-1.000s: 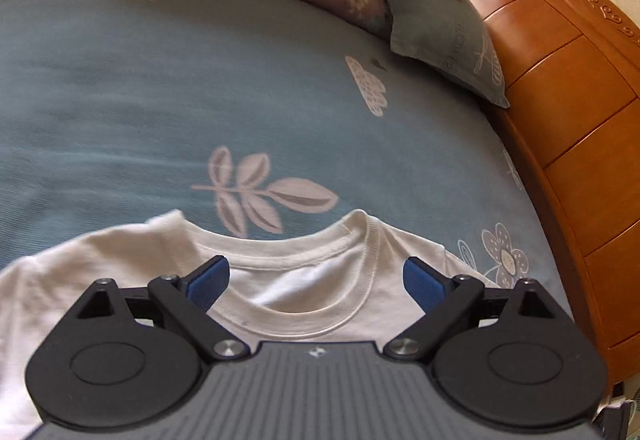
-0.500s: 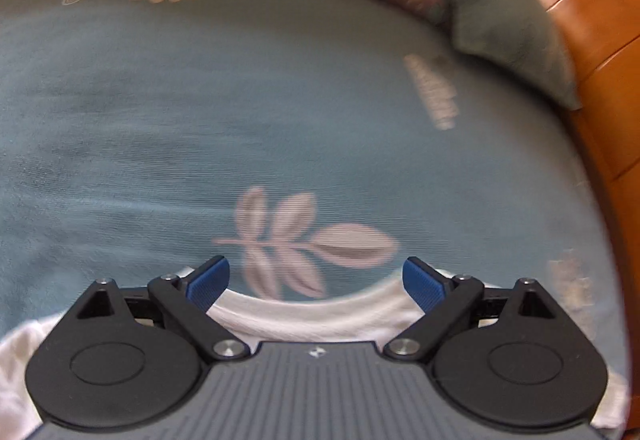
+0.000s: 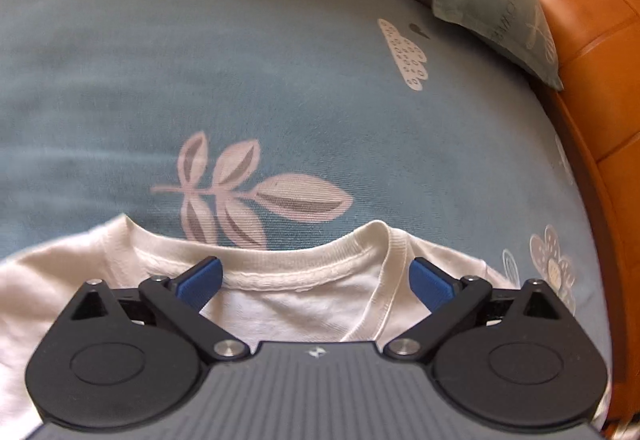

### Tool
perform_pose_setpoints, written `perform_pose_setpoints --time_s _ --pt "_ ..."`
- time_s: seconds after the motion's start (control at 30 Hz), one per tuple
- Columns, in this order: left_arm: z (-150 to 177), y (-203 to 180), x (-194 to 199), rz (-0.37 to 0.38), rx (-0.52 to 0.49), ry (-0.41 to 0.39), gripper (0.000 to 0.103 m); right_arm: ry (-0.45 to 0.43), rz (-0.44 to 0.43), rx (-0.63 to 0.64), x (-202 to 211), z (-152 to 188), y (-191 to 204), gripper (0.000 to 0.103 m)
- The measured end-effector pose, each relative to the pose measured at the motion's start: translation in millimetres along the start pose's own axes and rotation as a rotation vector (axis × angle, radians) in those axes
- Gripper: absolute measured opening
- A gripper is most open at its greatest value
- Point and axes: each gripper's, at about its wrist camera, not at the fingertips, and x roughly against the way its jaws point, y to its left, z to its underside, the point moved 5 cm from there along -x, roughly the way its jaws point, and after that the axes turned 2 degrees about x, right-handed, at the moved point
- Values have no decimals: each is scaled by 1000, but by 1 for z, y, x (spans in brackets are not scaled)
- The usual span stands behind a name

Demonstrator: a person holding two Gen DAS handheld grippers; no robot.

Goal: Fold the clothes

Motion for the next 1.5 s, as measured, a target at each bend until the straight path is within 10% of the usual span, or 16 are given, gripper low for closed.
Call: perform_pose_setpoints --time_s 0.3,0.5,0.77,1.27,1.5 --pt "54 16 89 -37 -128 27 99 34 -52 44 7 -5 0 103" --pt "151 41 110 -59 -188 176 99 5 -201 163 33 -2 22 103" --pt "278 45 136 -150 -617 225 101 83 -290 435 53 56 40 103" --pt "344 28 154 -59 -867 250 102 8 -469 691 86 106 95 103" --pt "322 39 172 -103 -759 245 102 89 -444 638 100 115 55 103"
